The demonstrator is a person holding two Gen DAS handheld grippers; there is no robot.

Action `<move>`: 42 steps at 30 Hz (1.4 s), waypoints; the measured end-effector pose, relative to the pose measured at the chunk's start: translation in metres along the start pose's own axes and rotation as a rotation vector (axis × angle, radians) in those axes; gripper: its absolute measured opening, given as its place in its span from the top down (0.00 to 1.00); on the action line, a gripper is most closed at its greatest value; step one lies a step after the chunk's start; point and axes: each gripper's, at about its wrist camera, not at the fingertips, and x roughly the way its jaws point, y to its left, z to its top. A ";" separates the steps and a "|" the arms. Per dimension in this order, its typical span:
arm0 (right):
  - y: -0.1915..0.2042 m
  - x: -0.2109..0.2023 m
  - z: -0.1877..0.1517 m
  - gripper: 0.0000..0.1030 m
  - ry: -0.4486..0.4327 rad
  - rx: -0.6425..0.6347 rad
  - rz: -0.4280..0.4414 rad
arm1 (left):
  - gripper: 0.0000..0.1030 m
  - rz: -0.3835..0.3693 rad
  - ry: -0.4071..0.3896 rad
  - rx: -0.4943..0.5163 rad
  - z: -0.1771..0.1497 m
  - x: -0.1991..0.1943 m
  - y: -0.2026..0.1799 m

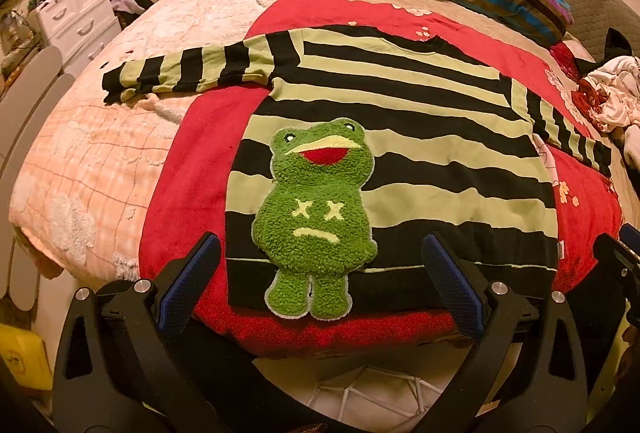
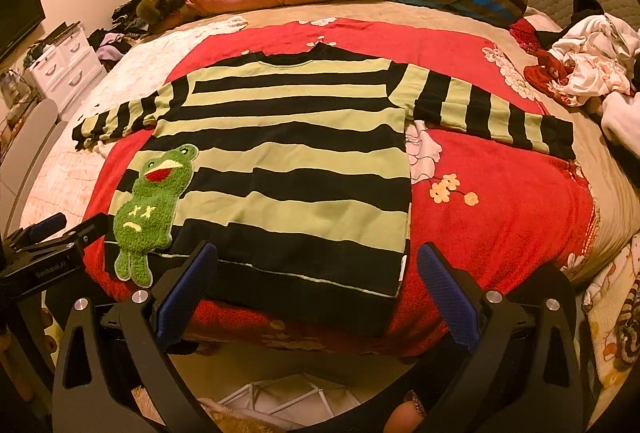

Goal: Fold small clothes

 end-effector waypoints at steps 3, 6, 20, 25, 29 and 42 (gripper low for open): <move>0.000 0.000 0.001 0.04 -0.001 0.001 0.000 | 0.08 0.000 0.002 0.002 0.001 0.000 -0.002; 0.001 0.000 0.001 0.04 0.001 0.001 -0.002 | 0.08 0.001 -0.001 0.002 0.001 0.000 -0.003; 0.001 -0.001 0.001 0.04 -0.008 -0.002 -0.001 | 0.08 0.004 -0.004 0.008 0.002 0.000 -0.008; 0.000 0.000 0.002 0.04 -0.006 0.005 -0.003 | 0.08 0.000 0.000 0.016 0.002 0.002 -0.010; 0.002 0.002 0.003 0.04 -0.004 0.009 -0.002 | 0.08 0.000 -0.001 0.017 0.003 0.003 -0.010; -0.018 0.009 0.023 0.04 -0.045 0.034 -0.034 | 0.08 -0.006 0.001 0.031 0.016 0.012 -0.017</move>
